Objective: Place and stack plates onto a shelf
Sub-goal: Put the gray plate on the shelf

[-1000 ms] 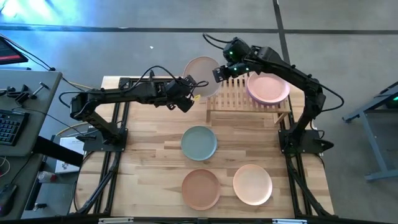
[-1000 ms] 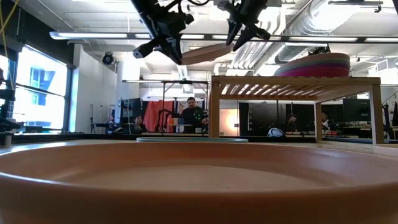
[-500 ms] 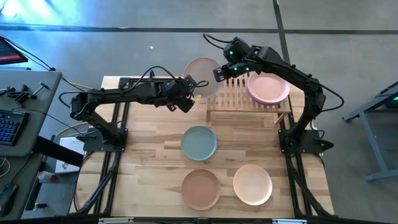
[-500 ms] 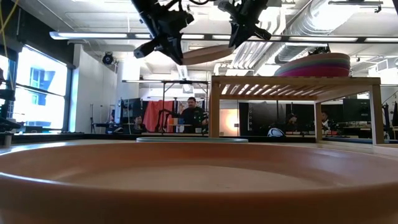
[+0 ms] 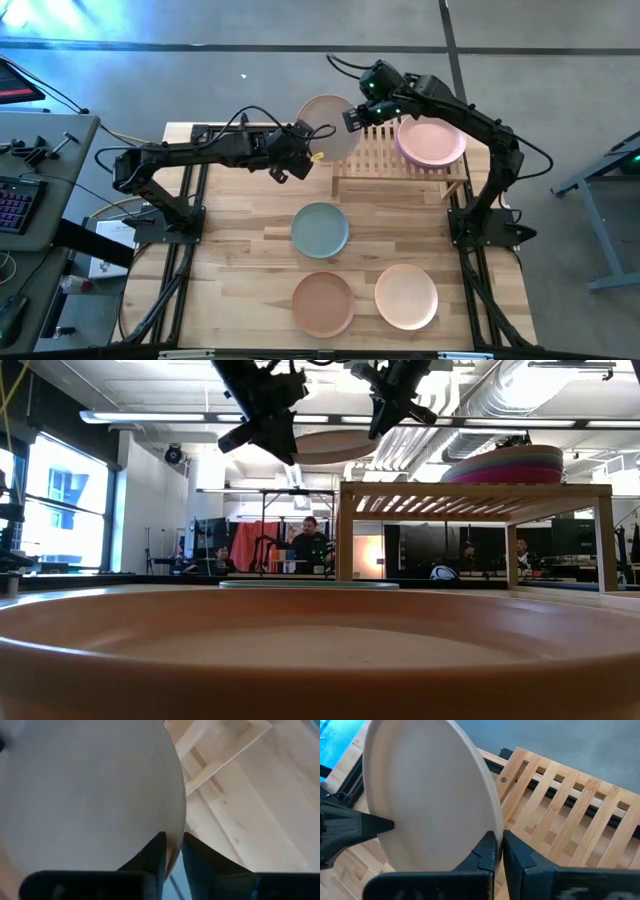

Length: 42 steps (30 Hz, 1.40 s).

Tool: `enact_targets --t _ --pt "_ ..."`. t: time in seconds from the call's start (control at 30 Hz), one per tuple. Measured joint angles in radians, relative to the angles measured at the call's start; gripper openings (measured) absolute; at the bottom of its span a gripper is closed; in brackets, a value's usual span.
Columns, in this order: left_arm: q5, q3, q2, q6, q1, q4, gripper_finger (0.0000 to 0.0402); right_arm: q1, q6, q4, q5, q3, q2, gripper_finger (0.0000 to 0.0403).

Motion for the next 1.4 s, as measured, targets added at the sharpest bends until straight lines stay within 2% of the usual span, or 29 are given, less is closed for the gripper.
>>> enact_targets --t 0.13,0.3,0.67,1.03,1.4 --pt "-0.003 0.0 0.0 -0.145 -0.006 0.002 0.0074 -0.002 -0.001 -0.006 -0.001 0.0 0.0 0.0" --pt "-0.068 0.0 0.0 -0.287 -0.014 -0.011 0.0082 -0.03 -0.013 -0.049 -0.011 0.0 0.0 0.0" --pt "-0.079 -0.002 0.0 -0.363 -0.019 -0.108 0.0078 -0.176 -0.093 -0.104 -0.024 0.0 -0.031 0.0" --pt "-0.078 -0.001 0.0 -0.421 -0.02 -0.103 0.0078 -0.321 -0.295 -0.104 -0.215 0.0 -0.024 0.0" --pt "-0.076 -0.001 0.0 -0.616 -0.02 -0.103 0.0078 -0.346 -0.481 -0.139 -0.326 -0.003 0.036 0.0"
